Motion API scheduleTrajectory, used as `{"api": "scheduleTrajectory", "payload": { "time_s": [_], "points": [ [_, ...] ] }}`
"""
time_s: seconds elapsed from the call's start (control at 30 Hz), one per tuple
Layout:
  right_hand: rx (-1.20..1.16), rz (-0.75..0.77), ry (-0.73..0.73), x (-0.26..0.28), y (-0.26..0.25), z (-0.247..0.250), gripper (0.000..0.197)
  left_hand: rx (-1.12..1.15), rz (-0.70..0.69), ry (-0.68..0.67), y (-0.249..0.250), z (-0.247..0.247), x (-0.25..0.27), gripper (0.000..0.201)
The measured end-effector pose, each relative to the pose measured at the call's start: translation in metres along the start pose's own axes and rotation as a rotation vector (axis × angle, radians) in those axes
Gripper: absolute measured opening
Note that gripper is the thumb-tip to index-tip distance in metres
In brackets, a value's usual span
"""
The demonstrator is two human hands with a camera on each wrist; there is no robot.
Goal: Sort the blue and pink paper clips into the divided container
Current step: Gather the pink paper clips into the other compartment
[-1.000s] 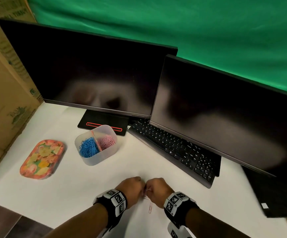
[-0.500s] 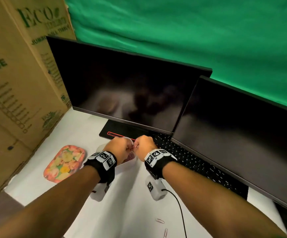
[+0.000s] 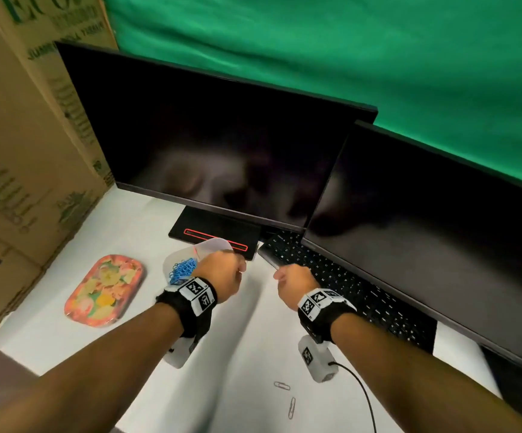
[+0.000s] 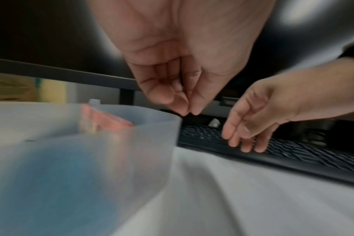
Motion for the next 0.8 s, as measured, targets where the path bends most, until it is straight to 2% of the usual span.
{"api": "scheduleTrajectory", "payload": {
  "time_s": [0.1, 0.17, 0.27, 0.37, 0.5, 0.6, 0.7, 0.8],
  "points": [
    [0.107, 0.051, -0.055, 0.035, 0.017, -0.019, 0.035, -0.082, -0.126, -0.072, 0.029, -0.037, 0.018, 0.035],
    [0.142, 0.151, -0.081, 0.063, 0.021, -0.034, 0.037, -0.084, -0.131, -0.154, 0.043, -0.063, 0.021, 0.045],
    [0.121, 0.246, -0.135, 0.107, 0.029, -0.052, 0.041, -0.145, -0.026, -0.192, 0.052, -0.087, 0.006, 0.064],
    [0.094, 0.260, -0.151, 0.141, 0.044, -0.061, 0.041, -0.253, 0.104, -0.142, 0.055, -0.093, -0.015, 0.076],
    [0.091, 0.266, -0.139, 0.164, 0.061, -0.059, 0.041, -0.244, 0.258, -0.185, 0.052, -0.102, -0.035, 0.077],
    [0.087, 0.262, -0.114, 0.173, 0.069, -0.055, 0.041, -0.161, 0.328, -0.194, 0.048, -0.111, -0.031, 0.068],
    [0.080, 0.262, -0.095, 0.177, 0.075, -0.053, 0.040, -0.205, 0.265, -0.168, 0.045, -0.119, -0.016, 0.064],
    [0.090, 0.275, -0.099, 0.181, 0.077, -0.053, 0.039, -0.292, 0.062, -0.148, 0.045, -0.125, 0.009, 0.064]
  ]
}}
Point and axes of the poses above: each hand's wrist, its own x-axis away from the middle knuckle, its own z-axis out of the back of the hand, y = z × x, the point moved 5 cm from there along -x, towards the middle knuckle, and after that the axes turned 15 degrees about z, right-handed, at the moved point
